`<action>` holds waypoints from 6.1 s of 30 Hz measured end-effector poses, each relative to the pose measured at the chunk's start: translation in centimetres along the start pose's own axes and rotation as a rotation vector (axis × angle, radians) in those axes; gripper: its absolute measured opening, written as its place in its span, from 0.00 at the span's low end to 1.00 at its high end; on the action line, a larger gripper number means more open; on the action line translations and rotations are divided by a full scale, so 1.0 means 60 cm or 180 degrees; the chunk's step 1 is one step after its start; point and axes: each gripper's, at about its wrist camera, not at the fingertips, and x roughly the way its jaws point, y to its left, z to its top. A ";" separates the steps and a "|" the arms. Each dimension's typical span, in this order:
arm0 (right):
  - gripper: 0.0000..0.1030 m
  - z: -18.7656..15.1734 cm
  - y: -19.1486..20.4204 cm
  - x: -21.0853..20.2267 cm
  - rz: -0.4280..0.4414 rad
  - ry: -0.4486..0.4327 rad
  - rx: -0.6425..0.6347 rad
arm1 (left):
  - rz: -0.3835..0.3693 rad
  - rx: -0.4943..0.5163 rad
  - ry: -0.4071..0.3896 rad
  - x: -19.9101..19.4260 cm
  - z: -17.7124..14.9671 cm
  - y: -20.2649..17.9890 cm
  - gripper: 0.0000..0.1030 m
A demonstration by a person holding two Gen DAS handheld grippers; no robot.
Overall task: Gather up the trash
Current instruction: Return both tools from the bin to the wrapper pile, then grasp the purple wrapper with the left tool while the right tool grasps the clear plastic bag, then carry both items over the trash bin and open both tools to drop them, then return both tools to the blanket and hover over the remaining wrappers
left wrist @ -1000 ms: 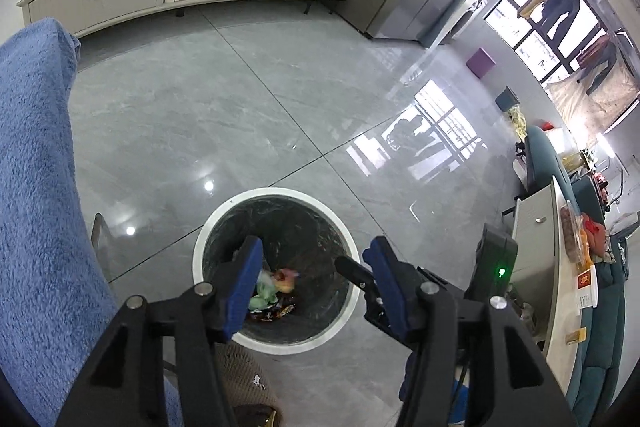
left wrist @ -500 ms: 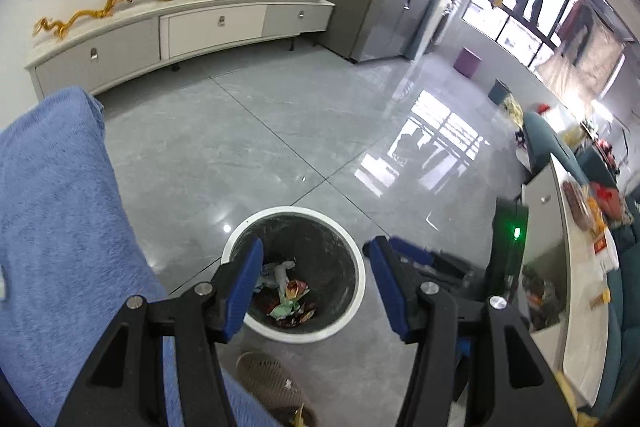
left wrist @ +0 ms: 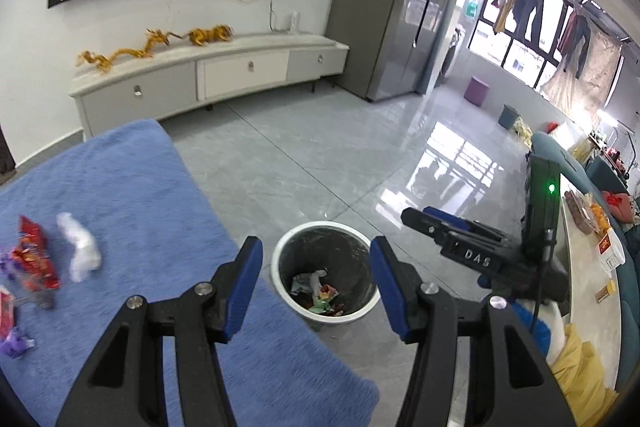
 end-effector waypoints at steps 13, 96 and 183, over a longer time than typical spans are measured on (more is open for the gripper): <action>0.49 0.010 0.178 -0.043 0.0270 -0.0073 -0.0445 | 0.0117 -0.0330 -0.0355 -0.157 -0.083 0.124 0.52; 0.28 -0.094 0.495 0.345 0.1263 0.1017 -0.1518 | 0.1376 -0.2171 -0.0275 -0.095 -0.272 0.547 0.35; 0.50 -0.023 0.068 0.072 -0.0007 0.0251 -0.0245 | 0.0935 0.0016 -0.0379 0.032 0.010 0.035 0.65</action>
